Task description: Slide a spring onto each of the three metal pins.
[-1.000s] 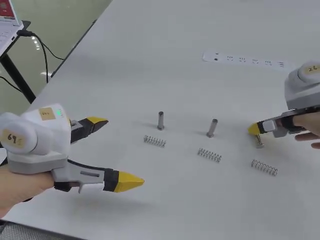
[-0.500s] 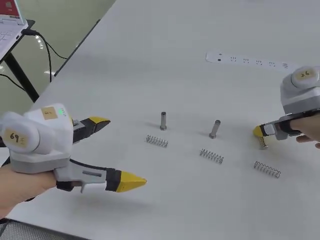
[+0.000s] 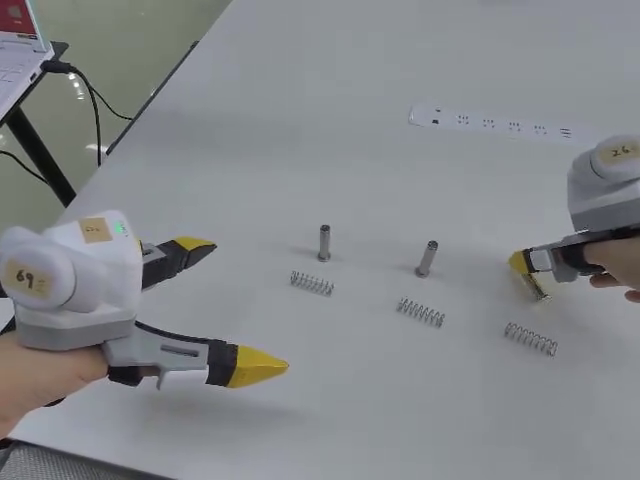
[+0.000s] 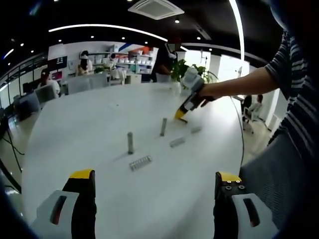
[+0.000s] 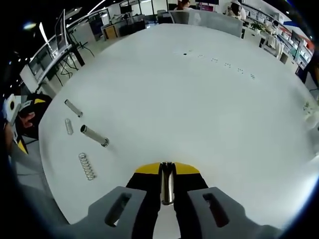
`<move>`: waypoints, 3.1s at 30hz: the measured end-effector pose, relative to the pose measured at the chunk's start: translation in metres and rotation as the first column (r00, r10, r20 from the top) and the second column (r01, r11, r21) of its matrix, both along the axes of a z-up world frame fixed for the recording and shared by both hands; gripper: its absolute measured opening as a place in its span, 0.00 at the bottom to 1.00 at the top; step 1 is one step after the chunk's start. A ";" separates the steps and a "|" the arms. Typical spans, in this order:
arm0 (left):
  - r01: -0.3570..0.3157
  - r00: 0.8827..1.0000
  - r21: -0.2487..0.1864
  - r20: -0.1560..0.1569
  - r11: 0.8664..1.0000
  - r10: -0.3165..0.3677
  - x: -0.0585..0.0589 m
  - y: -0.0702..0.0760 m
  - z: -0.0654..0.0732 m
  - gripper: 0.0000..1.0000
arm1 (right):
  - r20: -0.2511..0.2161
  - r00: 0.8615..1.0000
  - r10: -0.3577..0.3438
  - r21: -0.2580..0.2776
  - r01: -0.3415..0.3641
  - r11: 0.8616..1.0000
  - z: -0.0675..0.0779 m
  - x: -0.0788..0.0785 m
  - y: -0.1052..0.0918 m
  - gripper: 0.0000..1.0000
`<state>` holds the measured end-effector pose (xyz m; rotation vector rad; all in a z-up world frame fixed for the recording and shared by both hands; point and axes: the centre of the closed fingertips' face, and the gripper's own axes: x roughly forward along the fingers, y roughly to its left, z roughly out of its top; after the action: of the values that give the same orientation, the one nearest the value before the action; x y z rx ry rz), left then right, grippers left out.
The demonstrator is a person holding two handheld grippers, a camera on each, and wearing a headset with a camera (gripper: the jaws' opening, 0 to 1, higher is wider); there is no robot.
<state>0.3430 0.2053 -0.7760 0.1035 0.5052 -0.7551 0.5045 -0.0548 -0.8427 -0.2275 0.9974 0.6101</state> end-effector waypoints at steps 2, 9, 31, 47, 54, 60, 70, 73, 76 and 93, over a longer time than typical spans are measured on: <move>0.001 1.000 0.000 0.000 1.000 -0.001 0.000 -0.001 0.000 0.97 | 0.011 1.000 -0.007 0.014 0.006 1.000 0.005 -0.001 -0.002 0.05; 0.010 1.000 0.001 0.003 1.000 -0.010 -0.001 -0.005 0.000 0.97 | 0.051 0.998 -0.021 0.050 0.018 0.999 0.016 -0.005 -0.008 0.05; 0.033 0.999 0.013 0.010 0.999 -0.033 -0.003 -0.009 0.003 0.97 | 0.112 0.994 -0.010 0.065 0.003 0.998 0.032 -0.017 -0.010 0.05; 0.021 1.000 0.005 0.010 1.000 -0.021 -0.002 -0.006 0.002 0.97 | 0.107 0.994 0.001 0.059 -0.008 0.998 0.031 -0.029 -0.015 0.06; 0.024 1.000 0.007 0.010 1.000 -0.024 -0.003 -0.006 0.002 0.97 | 0.109 0.994 0.004 0.050 -0.010 0.999 0.029 -0.030 -0.015 0.08; 0.022 1.000 0.004 0.011 1.000 -0.022 -0.003 -0.005 0.002 0.97 | 0.123 0.992 0.007 0.054 -0.013 0.998 0.032 -0.030 -0.015 0.16; 0.027 1.000 0.010 0.002 1.000 -0.027 -0.003 -0.004 -0.001 0.97 | 0.119 0.993 0.016 0.056 -0.023 0.998 0.032 -0.032 -0.011 0.22; 0.031 1.000 0.011 0.004 0.999 -0.031 -0.002 -0.004 -0.001 0.97 | 0.118 0.993 0.014 0.061 -0.021 0.998 0.032 -0.032 -0.011 0.24; 0.033 0.999 0.010 0.004 0.999 -0.033 -0.001 -0.005 -0.001 0.98 | 0.121 0.993 0.002 0.073 -0.011 0.997 0.032 -0.031 -0.010 0.27; 0.034 0.999 0.004 0.004 0.999 -0.034 0.002 -0.004 -0.001 0.98 | 0.125 0.992 0.015 0.094 -0.027 0.995 0.038 -0.043 -0.013 0.32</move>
<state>0.3446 0.2015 -0.7771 0.1177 0.5026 -0.7874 0.4619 -0.0678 -0.8049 -0.1890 0.8445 0.6538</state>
